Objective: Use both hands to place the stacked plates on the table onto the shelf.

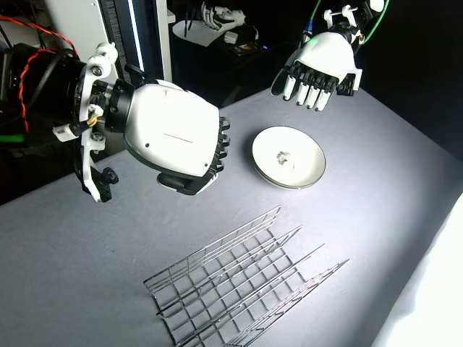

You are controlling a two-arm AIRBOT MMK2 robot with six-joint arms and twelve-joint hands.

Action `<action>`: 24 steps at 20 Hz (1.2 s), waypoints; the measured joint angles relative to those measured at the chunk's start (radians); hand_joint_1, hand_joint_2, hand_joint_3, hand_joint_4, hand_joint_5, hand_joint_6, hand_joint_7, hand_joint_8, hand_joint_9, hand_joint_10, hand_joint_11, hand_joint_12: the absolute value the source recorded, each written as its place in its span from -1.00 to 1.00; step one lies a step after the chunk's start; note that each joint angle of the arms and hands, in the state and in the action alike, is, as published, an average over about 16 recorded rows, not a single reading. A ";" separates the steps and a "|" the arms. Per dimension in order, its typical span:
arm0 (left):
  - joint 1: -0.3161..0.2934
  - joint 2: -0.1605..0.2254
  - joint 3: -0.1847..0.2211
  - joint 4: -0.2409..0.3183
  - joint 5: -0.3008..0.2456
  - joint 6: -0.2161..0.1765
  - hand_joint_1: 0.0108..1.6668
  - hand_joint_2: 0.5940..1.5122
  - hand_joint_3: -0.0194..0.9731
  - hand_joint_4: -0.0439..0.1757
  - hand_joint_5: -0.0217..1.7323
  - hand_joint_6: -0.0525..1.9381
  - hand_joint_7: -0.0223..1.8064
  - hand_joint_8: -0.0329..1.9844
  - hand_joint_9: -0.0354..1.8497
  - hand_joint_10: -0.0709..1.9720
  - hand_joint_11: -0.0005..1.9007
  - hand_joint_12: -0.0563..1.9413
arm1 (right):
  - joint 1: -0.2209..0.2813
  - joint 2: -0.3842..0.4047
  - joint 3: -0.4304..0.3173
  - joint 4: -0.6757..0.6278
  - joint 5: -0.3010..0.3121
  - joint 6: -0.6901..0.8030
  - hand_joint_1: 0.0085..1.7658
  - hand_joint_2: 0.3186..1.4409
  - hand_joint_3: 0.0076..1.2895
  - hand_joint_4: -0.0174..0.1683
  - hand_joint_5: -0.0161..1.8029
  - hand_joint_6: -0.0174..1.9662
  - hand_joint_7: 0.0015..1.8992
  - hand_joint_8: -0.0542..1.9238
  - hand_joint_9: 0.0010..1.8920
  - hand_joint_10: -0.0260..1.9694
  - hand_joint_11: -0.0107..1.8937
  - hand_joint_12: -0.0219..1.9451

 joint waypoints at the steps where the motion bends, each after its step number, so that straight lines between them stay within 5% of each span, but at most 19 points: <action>1: -0.002 0.000 0.001 0.005 0.000 -0.005 -0.80 0.17 -0.89 -0.22 -0.24 -0.11 -0.23 -0.13 -0.19 -0.10 -0.16 -0.07 | 0.001 -0.001 0.002 0.000 0.002 0.000 -0.91 0.58 -0.89 -0.81 0.04 -0.05 -0.04 -0.06 -0.05 -0.06 -0.14 0.15; 8: -0.029 0.000 0.016 0.069 -0.017 -0.066 -0.89 0.16 -0.90 -0.41 -0.54 -0.48 -0.55 -0.51 -0.53 -0.47 -0.52 -0.46 | 0.010 -0.010 0.019 0.008 0.027 -0.002 -0.95 0.68 -0.94 -0.82 -0.31 -0.46 -0.37 -0.45 -0.40 -0.46 -0.52 -0.02; 13: -0.054 -0.003 0.043 0.124 -0.052 -0.143 -0.99 0.15 -0.93 -0.63 -0.89 -0.93 -0.91 -0.94 -0.90 -0.91 -0.92 -0.92 | 0.022 -0.023 0.041 0.016 0.058 -0.007 -0.99 0.78 -0.98 -0.84 -0.70 -0.92 -0.74 -0.90 -0.77 -0.92 -0.91 -0.29; 18: -0.077 -0.016 0.093 0.203 -0.116 -0.225 -0.99 0.15 -0.92 -0.63 -0.90 -0.94 -0.93 -0.95 -0.93 -0.92 -0.96 -0.94 | 0.027 -0.032 0.048 0.026 0.098 -0.015 -0.99 0.78 -0.99 -0.84 -0.75 -0.96 -0.79 -0.93 -0.83 -0.96 -0.97 -0.30; 24: -0.077 -0.044 0.178 0.288 -0.207 -0.255 -0.99 0.14 -0.92 -0.59 -0.90 -0.94 -0.93 -0.95 -0.93 -0.92 -0.96 -0.93 | 0.027 -0.043 0.055 0.043 0.159 -0.028 -0.99 0.76 -0.99 -0.84 -0.76 -0.96 -0.80 -0.93 -0.84 -0.96 -0.97 -0.34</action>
